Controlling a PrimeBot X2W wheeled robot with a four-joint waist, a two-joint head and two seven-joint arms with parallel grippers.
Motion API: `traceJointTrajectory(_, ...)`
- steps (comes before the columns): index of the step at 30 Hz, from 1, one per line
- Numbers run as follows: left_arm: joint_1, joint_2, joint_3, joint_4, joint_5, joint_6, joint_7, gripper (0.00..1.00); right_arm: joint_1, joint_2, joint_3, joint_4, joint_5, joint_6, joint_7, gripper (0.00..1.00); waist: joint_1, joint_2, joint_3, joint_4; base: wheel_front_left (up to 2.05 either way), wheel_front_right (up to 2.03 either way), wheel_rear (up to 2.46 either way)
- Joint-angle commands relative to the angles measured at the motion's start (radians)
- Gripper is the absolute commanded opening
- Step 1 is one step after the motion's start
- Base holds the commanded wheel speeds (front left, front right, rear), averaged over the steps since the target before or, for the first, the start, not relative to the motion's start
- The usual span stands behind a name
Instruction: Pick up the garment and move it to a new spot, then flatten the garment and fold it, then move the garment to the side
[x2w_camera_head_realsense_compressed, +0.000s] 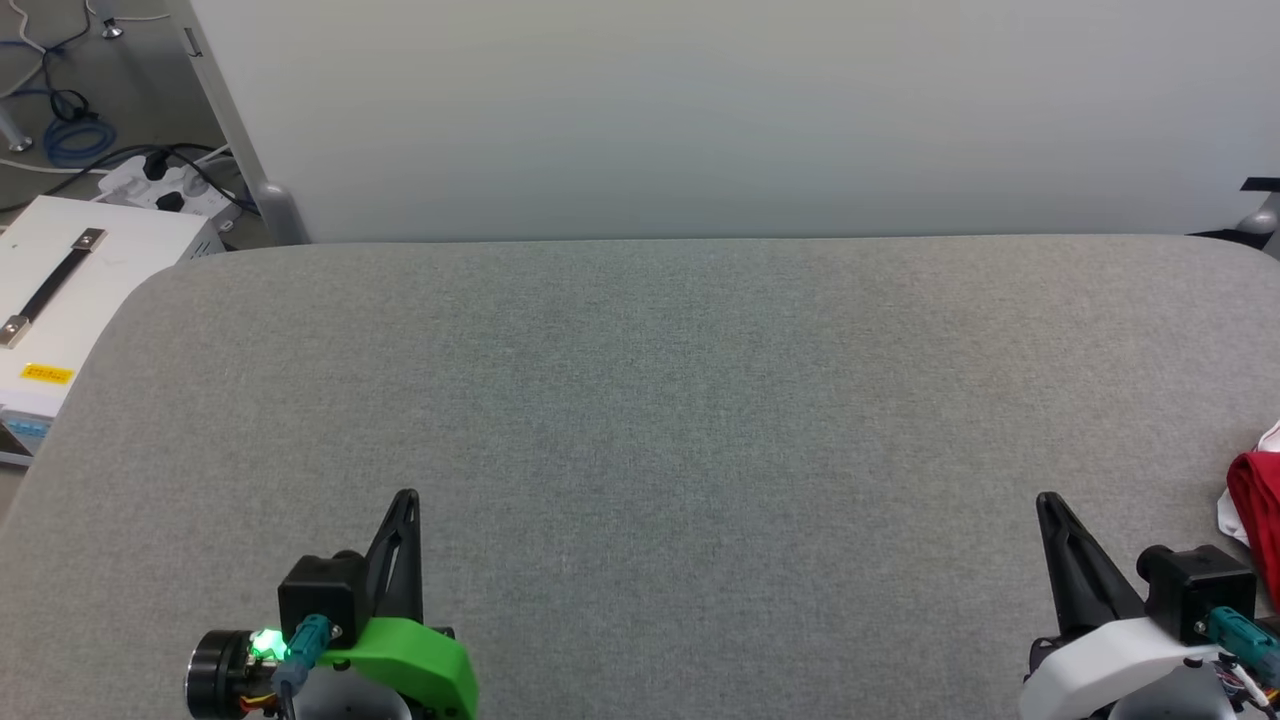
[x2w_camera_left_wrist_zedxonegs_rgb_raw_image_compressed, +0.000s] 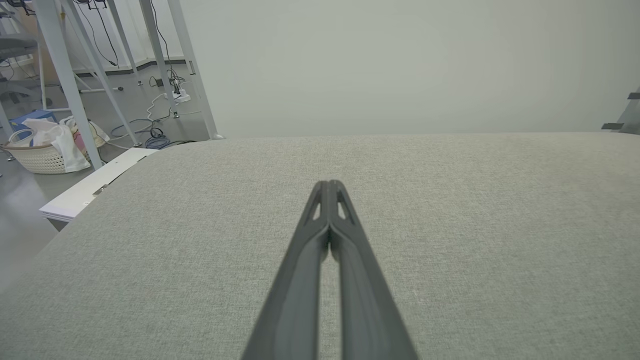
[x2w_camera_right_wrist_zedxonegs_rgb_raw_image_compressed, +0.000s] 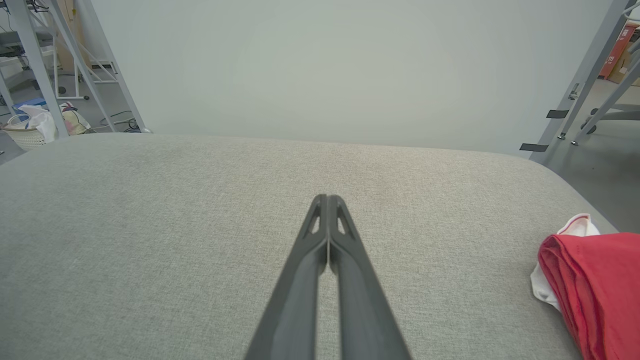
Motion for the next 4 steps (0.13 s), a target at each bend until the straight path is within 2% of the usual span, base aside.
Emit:
traceJointTrajectory(1, -0.020, -0.008, 0.009, -0.004, 0.013, -0.007, 0.004, 0.00, -0.026, 0.003, 0.003, 0.007, -0.010, 0.000, -0.005, 0.00, 0.0000, 0.0000, 0.000, 0.000, 0.00, 0.00, 0.00)
traceJointTrajectory(4, -0.021, -0.014, 0.018, -0.007, 0.022, -0.012, 0.010, 0.00, -0.032, 0.004, 0.005, 0.014, -0.015, 0.000, -0.006, 0.00, 0.0000, 0.0000, 0.001, -0.001, 0.00, 0.00, 0.00)
